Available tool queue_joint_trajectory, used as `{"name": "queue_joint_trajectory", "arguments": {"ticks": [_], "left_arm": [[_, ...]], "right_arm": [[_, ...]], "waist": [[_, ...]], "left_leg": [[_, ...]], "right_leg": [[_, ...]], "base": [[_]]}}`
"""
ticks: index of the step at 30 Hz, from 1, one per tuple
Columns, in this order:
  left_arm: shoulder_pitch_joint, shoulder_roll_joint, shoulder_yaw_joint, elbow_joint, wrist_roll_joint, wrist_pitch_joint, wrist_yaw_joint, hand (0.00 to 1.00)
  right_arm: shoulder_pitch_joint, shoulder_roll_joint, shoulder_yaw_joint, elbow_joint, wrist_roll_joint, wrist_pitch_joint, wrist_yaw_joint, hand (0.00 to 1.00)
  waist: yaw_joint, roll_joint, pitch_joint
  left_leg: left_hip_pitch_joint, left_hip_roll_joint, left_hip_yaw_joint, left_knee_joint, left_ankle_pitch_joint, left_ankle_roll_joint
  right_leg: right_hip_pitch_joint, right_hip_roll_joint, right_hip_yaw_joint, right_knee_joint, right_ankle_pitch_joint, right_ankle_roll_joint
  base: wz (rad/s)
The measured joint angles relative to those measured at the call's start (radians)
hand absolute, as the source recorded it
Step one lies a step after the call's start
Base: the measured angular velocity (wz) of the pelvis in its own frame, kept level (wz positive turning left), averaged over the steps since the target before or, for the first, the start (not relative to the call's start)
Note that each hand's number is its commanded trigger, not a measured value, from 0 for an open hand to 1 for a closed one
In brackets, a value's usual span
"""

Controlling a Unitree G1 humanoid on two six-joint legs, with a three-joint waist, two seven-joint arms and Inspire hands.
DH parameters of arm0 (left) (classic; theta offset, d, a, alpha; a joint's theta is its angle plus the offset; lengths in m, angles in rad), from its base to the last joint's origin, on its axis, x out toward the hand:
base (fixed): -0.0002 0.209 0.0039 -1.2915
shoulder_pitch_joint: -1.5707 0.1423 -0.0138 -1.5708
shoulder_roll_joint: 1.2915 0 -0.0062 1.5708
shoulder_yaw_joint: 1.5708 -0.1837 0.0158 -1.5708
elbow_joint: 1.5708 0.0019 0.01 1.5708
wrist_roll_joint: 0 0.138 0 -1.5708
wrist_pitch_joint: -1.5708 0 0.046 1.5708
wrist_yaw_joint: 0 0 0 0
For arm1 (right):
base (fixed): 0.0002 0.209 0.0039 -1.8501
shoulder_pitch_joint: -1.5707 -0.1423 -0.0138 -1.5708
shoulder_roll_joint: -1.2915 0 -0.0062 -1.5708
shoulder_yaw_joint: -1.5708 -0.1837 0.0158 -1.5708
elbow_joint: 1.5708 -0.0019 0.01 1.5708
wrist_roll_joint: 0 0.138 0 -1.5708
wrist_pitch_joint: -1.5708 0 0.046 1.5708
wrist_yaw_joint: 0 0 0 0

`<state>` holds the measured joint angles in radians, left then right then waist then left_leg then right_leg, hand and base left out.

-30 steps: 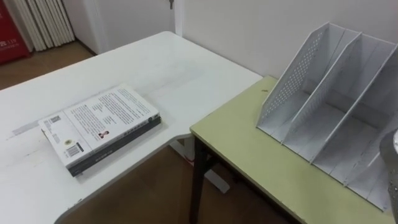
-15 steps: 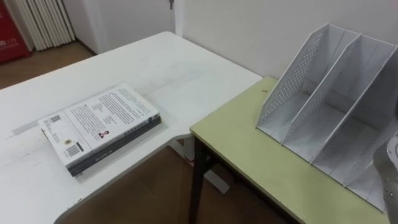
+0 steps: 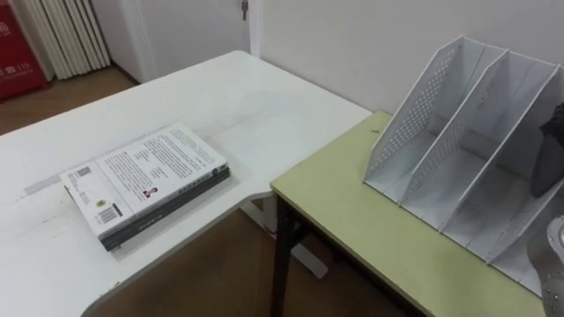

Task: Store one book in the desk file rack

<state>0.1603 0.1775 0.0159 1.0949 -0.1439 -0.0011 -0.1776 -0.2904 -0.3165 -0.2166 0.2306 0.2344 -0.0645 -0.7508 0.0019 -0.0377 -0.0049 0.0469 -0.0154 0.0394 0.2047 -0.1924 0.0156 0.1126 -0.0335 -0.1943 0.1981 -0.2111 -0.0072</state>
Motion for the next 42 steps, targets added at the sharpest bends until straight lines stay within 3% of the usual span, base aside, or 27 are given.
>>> {"name": "queue_joint_trajectory", "arguments": {"ticks": [1,2,17,34,42], "left_arm": [[-0.002,0.0,0.0,0.0,0.001,0.003,0.0,0.0],[-0.003,0.0,0.0,0.0,0.001,0.004,0.0,0.0],[-0.003,0.002,-0.001,-0.003,0.001,0.01,0.017,0.0],[-0.002,0.003,0.0,-0.004,0.008,0.018,0.021,0.0],[-0.002,0.002,0.001,0.008,0.007,0.005,0.022,0.0]], "right_arm": [[0.001,0.0,0.0,0.003,0.003,0.0,0.003,0.1],[0.001,0.0,0.001,0.006,0.008,0.0,0.004,0.0],[0.024,0.0,0.007,0.061,0.039,0.0,0.064,0.0],[0.026,0.0,0.009,0.06,0.039,-0.008,0.075,0.0],[0.06,0.004,0.005,-0.191,-0.057,-0.009,-0.021,0.0]], "waist": [[0.0,0.0,0.0],[0.001,0.0,-0.0001],[0.0,-0.007,0.0022],[0.002,0.001,-0.0038],[0.002,0.008,-0.0061]], "left_leg": [[0.001,-0.001,0.0,-0.001,0.003,0.0],[0.002,-0.001,0.0,-0.001,0.003,0.0],[0.016,0.0,0.005,-0.006,0.003,0.0],[0.018,0.0,0.016,-0.008,0.004,0.001],[0.017,0.002,0.031,-0.017,0.004,0.001]], "right_leg": [[-0.001,-0.001,0.0,-0.002,0.0,0.0],[-0.001,-0.001,0.001,-0.002,0.0,0.0],[0.009,0.0,0.003,-0.011,0.002,-0.002],[0.001,0.002,0.022,-0.013,0.004,-0.002],[-0.01,0.004,0.037,-0.013,0.004,-0.002]], "base": [[0.0],[0.0],[0.0],[-0.01],[-0.05]]}}
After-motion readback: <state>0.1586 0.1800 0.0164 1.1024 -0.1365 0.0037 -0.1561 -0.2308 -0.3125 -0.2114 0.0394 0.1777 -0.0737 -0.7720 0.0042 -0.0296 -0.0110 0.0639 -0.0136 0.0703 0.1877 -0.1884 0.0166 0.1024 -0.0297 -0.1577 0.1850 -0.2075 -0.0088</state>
